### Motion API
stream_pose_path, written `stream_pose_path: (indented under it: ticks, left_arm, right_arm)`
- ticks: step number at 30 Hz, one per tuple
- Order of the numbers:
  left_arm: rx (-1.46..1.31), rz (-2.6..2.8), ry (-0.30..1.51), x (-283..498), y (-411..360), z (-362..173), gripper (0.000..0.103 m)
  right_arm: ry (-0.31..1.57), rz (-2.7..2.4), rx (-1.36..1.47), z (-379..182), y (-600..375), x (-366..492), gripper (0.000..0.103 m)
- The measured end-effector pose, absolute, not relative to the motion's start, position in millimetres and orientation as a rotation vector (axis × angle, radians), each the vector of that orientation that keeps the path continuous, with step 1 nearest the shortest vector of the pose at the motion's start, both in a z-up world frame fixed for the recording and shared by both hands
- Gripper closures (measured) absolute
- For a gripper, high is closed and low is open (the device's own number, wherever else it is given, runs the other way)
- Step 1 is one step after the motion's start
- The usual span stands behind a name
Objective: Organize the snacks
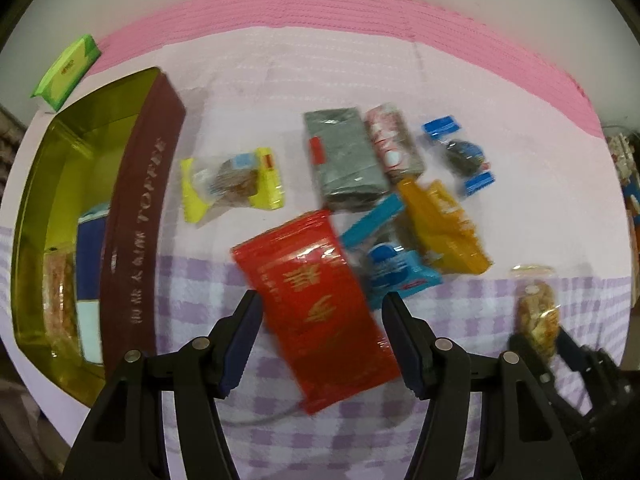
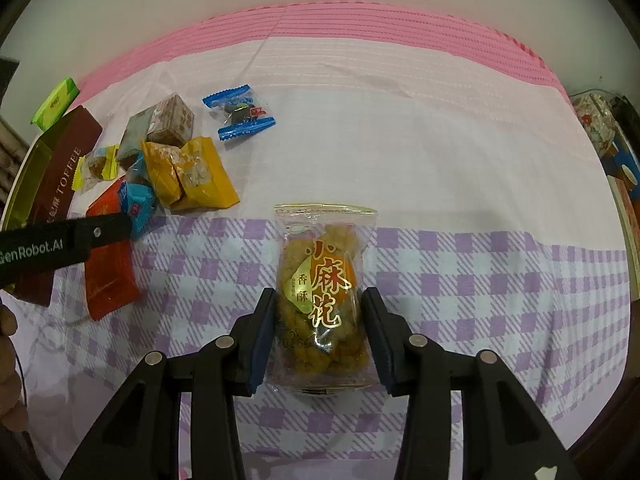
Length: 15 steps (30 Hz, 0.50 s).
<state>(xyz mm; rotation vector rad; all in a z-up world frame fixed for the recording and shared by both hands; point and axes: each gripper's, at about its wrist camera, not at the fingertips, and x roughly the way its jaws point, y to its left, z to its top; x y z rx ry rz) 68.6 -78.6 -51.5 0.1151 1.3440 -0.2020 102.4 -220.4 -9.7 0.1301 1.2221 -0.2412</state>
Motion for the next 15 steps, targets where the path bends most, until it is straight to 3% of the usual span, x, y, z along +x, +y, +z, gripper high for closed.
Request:
stream_pose_path:
  ticks: [15]
  left_arm:
    - [0.190, -0.247, 1.371, 63, -55, -65, 0.040]
  right_arm:
    - [1.221, -0.251, 0.148, -10, -223, 104, 0.060]
